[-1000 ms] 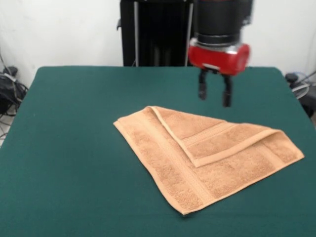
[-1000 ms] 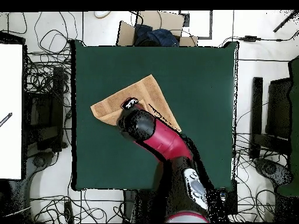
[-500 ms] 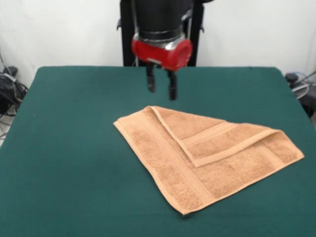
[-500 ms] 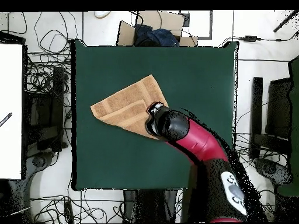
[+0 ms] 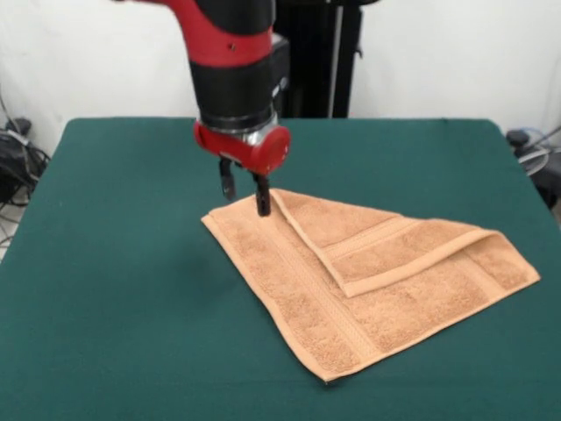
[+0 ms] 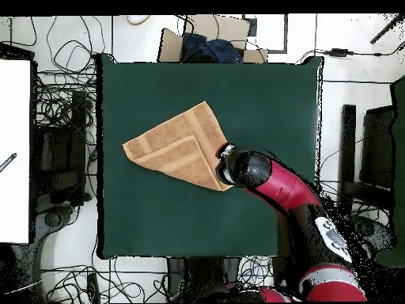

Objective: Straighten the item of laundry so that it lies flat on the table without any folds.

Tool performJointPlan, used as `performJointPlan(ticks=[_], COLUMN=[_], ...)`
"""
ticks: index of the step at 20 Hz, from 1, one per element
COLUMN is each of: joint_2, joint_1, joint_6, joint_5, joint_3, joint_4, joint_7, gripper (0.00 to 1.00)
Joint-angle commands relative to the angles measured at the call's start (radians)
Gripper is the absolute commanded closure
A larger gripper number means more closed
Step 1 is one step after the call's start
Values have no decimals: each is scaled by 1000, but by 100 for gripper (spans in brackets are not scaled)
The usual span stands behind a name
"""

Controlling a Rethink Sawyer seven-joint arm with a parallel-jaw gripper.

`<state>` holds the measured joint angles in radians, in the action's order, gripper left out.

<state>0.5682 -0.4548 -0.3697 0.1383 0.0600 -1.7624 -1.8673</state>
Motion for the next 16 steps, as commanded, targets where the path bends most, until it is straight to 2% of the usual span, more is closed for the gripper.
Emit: performJointPlan(ticks=[1,6,9,16], joint_2=[-79,-14,35,-3], joint_1=[-4,52,60,23], joint_6=[97,137,81,71], joint_5=[-113,-139,-135,-135], joint_3=[141,75,62,113], joint_4=[47,17,1,8], joint_7=[29,-63,-70,-46], gripper=[0,0,0,0])
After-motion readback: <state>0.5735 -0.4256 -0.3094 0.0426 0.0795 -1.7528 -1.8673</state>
